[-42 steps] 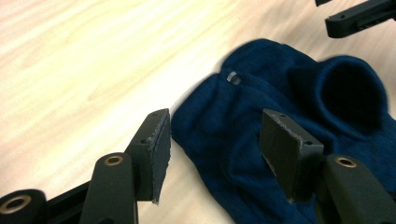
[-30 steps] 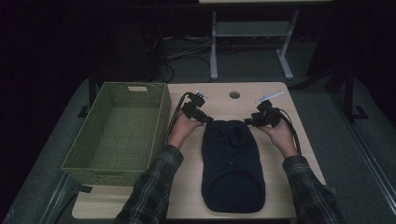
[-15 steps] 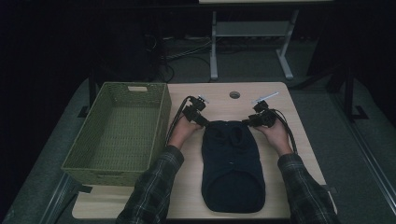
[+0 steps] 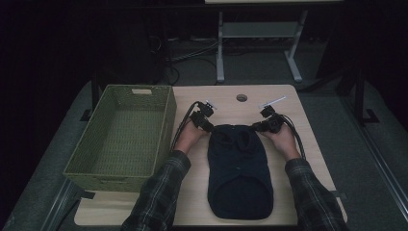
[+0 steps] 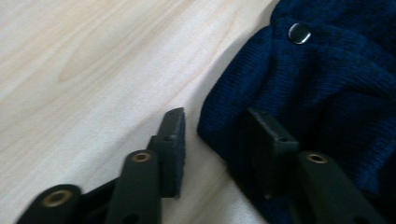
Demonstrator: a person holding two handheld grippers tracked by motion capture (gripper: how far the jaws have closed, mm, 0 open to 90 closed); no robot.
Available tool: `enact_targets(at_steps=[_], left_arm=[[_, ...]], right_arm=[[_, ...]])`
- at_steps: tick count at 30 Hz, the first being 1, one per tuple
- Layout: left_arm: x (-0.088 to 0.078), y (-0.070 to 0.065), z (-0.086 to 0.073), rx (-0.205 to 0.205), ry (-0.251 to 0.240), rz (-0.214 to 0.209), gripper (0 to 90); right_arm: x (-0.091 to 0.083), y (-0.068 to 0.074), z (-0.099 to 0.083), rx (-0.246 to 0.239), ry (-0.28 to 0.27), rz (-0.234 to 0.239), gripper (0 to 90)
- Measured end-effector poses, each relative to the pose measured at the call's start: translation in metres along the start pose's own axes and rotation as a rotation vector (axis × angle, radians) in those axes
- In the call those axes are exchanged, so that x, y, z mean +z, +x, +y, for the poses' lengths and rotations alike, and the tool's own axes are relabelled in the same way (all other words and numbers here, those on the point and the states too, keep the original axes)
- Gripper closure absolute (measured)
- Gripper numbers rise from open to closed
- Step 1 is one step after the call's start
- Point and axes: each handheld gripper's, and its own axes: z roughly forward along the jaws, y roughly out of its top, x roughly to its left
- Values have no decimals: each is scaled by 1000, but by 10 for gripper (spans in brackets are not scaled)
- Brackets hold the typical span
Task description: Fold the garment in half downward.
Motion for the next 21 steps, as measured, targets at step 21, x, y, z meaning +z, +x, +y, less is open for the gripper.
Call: enact_targets(at_steps=[21], left_arm=[[-27,-8,9,-8,-59,36,802]], right_arm=[[-23,21,17,-94,6,-95,863]])
